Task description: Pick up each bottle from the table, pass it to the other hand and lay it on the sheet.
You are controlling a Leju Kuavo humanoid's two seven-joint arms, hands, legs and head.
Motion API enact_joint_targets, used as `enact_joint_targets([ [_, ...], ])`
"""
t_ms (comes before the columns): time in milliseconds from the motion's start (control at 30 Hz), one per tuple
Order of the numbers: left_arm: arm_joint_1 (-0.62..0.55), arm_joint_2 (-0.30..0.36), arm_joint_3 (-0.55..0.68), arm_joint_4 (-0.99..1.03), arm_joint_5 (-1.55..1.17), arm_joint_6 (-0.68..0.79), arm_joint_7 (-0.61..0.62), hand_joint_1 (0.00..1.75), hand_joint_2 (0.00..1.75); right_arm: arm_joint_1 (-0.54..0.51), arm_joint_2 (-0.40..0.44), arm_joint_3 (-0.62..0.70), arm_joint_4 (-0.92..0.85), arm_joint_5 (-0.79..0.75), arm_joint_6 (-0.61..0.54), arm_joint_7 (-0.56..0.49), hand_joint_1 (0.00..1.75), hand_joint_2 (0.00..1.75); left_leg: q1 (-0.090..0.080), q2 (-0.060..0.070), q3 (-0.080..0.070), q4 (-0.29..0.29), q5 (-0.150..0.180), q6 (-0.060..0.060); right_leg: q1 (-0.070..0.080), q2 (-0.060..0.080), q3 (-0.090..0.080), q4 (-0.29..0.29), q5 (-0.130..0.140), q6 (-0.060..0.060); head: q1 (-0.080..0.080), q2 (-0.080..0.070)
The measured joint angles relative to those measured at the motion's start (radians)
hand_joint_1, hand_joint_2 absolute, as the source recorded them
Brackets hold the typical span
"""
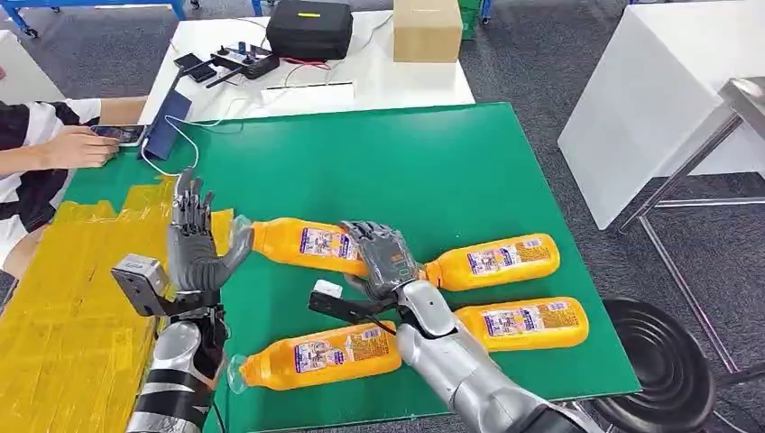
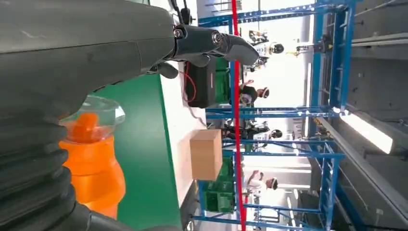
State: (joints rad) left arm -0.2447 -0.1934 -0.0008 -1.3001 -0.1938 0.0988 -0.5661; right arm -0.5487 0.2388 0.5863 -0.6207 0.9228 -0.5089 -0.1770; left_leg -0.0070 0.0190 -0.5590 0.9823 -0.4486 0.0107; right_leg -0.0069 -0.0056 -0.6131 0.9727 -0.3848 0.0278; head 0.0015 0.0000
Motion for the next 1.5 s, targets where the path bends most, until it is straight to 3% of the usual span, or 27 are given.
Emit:
enact_joint_targets([
  [167, 0.004, 0.000, -0.007, -0.011, -0.009, 0.003, 0.000, 0.00, 1.75, 0.031, 0.000, -0.031, -0.048, -0.049, -0.059, -0.070, 1.75, 1.75, 0.000, 0.000, 0.000, 0.000, 0.000, 0.000, 0.000, 0.000, 0.000, 0.000, 0.000, 0.000, 0.000, 0.000],
  [267, 0.014, 0.000, -0.021, -0.032, -0.036, 0.008, 0.001, 0.00, 1.75, 0.089, 0.000, -0.086, -0.160, -0.151, -0.085, -0.168, 1.73, 1.75, 0.000, 0.000, 0.000, 0.000, 0.000, 0.000, 0.000, 0.000, 0.000, 0.000, 0.000, 0.000, 0.000, 0.000],
  [333, 0.017, 0.001, -0.035, -0.047, -0.037, -0.008, 0.005, 0.00, 1.75, 0.129, 0.000, -0.123, -0.244, -0.201, -0.090, -0.209, 1.61, 1.75, 0.000, 0.000, -0.001, 0.000, 0.000, 0.000, 0.000, 0.000, 0.000, 0.000, 0.000, 0.000, 0.000, 0.000],
  [400, 0.020, 0.002, -0.047, -0.063, -0.039, -0.024, 0.006, 0.00, 1.75, 0.162, -0.001, -0.157, -0.316, -0.232, -0.089, -0.227, 1.64, 1.75, 0.000, 0.000, -0.001, 0.000, -0.001, 0.000, 0.000, 0.000, 0.000, 0.000, 0.000, 0.000, 0.000, 0.000],
  [600, 0.021, 0.016, -0.089, -0.111, -0.037, -0.121, 0.036, 0.00, 1.75, 0.227, -0.007, -0.253, -0.444, -0.361, -0.047, -0.294, 1.50, 1.75, 0.000, 0.000, -0.001, 0.000, 0.000, 0.000, 0.000, 0.000, 0.000, 0.000, 0.000, 0.000, 0.000, 0.000],
  [800, -0.003, 0.038, -0.171, -0.095, -0.063, -0.247, 0.069, 0.00, 1.75, 0.262, -0.004, -0.305, -0.507, -0.487, 0.059, -0.382, 1.50, 1.75, 0.000, 0.000, 0.000, 0.000, 0.000, 0.000, 0.000, 0.000, 0.000, 0.000, 0.000, 0.000, 0.000, 0.000],
  [933, -0.026, 0.047, -0.226, -0.059, -0.003, -0.361, 0.069, 0.00, 1.75, 0.269, 0.003, -0.315, -0.525, -0.512, 0.092, -0.404, 1.41, 1.75, 0.000, 0.000, 0.000, 0.000, 0.000, 0.000, 0.000, 0.000, 0.000, 0.000, 0.000, 0.000, 0.000, 0.000],
  [1067, -0.034, 0.065, -0.291, -0.032, 0.020, -0.430, 0.059, 0.00, 1.75, 0.270, 0.011, -0.321, -0.531, -0.529, 0.124, -0.419, 1.48, 1.75, 0.000, 0.000, 0.000, 0.000, 0.000, 0.000, 0.000, 0.000, 0.000, 0.000, 0.000, 0.000, 0.000, 0.000],
  [1233, -0.041, 0.074, -0.365, -0.011, 0.022, -0.433, 0.059, 0.00, 1.75, 0.274, 0.031, -0.319, -0.531, -0.534, 0.153, -0.434, 1.50, 1.75, 0.000, 0.000, -0.001, 0.000, 0.000, 0.000, 0.000, 0.000, 0.000, 0.000, 0.000, 0.000, 0.000, 0.000],
  [1500, -0.058, 0.082, -0.380, 0.026, 0.060, -0.418, 0.059, 0.00, 1.75, 0.274, 0.069, -0.274, -0.515, -0.486, 0.143, -0.454, 1.55, 1.75, 0.000, 0.000, 0.000, 0.000, 0.000, 0.000, 0.000, 0.000, 0.000, 0.000, 0.000, 0.000, 0.000, 0.000],
])
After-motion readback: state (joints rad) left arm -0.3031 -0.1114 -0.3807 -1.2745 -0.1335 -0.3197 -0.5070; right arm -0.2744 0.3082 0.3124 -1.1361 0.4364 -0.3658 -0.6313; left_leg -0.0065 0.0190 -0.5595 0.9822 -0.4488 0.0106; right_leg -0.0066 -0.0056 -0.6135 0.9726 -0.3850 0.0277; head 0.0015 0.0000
